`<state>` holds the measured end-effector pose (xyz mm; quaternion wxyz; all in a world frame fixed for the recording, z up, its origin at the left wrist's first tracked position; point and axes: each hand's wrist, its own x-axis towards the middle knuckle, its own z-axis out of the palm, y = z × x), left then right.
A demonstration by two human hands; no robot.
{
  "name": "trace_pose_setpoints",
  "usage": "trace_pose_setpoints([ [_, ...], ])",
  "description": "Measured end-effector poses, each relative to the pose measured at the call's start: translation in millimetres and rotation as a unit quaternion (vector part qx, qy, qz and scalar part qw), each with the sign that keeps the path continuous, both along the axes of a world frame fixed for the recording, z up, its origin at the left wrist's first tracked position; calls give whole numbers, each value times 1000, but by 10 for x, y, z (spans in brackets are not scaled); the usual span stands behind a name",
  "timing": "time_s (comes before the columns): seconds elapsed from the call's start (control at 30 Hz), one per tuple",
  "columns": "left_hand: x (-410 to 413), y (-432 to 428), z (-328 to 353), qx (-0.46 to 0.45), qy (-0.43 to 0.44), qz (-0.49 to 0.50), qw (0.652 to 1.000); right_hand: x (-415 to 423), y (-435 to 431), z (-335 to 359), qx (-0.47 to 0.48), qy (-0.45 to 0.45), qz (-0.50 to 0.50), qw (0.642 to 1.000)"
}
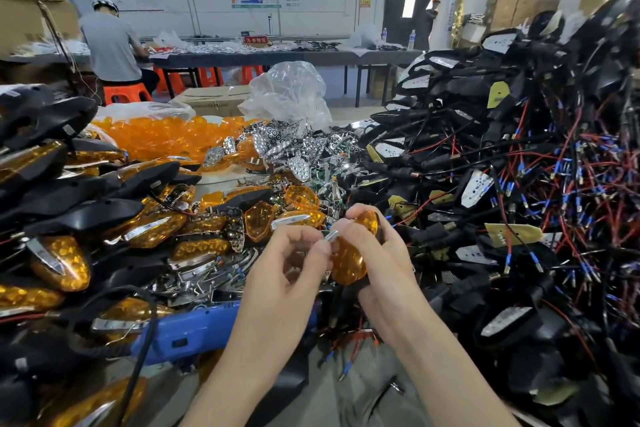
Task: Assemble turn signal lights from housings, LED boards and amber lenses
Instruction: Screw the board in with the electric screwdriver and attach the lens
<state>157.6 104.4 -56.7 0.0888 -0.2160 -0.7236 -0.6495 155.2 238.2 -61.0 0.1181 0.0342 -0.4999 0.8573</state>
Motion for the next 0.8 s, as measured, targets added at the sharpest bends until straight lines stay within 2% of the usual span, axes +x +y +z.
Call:
trace_pose_setpoints([
  [0.1, -27, -30, 15, 46, -43, -22, 998, -6, -12, 25, -25, -4, -2, 1000],
  [0.43, 95, 41, 1, 2, -9, 20, 1000, 38, 1, 112, -129, -35, -1, 991],
  [0.8, 112, 70, -25, -2, 6, 27, 1000, 33, -21, 87, -75, -40, -14, 996],
])
